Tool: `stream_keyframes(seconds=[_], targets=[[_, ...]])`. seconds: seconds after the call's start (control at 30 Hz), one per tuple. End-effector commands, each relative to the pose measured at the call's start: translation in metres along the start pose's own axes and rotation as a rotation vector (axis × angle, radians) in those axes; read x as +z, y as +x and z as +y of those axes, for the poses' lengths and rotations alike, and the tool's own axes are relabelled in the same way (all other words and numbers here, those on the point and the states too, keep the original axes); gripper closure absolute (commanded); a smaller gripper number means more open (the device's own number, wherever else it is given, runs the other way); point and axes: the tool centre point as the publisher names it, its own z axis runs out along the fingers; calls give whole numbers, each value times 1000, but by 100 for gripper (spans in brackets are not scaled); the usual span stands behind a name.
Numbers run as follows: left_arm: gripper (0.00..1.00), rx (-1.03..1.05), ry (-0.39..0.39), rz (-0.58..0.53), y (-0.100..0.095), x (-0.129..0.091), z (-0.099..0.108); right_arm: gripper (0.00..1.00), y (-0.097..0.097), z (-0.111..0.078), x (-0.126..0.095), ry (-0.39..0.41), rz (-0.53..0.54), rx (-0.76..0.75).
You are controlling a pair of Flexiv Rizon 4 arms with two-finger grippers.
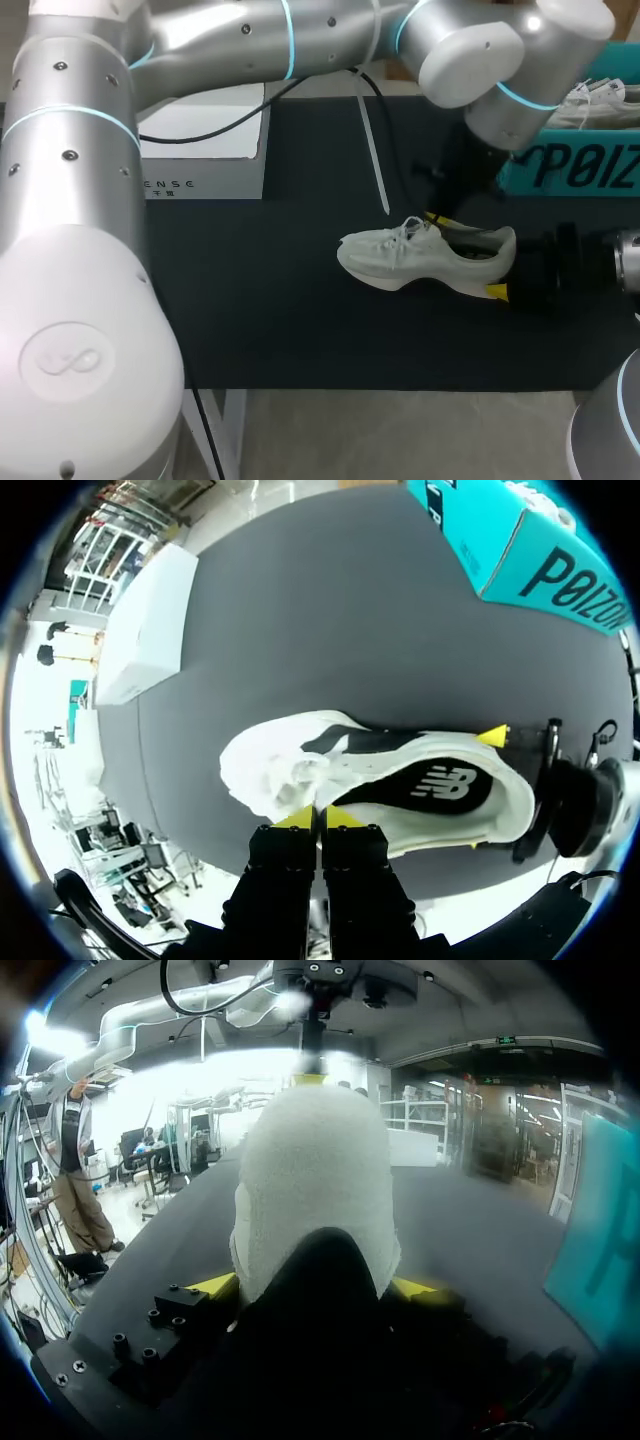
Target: Take the shoe out of the shoebox, open the shoe tongue, remove and reinsert the insole, then place the shoe into the shoebox
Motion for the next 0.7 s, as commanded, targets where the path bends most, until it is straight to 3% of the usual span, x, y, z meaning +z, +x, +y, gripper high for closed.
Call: stream_keyframes(seconds=[0.03, 0.2, 0.3, 0.37, 0.4, 0.7], targets=[[100, -26, 12, 24, -26, -3, 10, 100, 1, -3, 1, 3, -1, 1], [100, -90, 9, 32, -52, -4, 12, 100, 1, -3, 1, 3, -1, 1], [100, -102, -2, 34, -55, -3, 9, 100, 1, -3, 1, 3, -1, 1], [51, -91, -16, 40, -49, -3, 7, 100, 1, -3, 1, 3, -1, 1], [0, -73, -31, 56, -44, -2, 6, 100, 1, -3, 1, 3, -1, 1], [0, -23, -37, 69, -11, -1, -1, 100, 1, -3, 1, 3, -1, 1]])
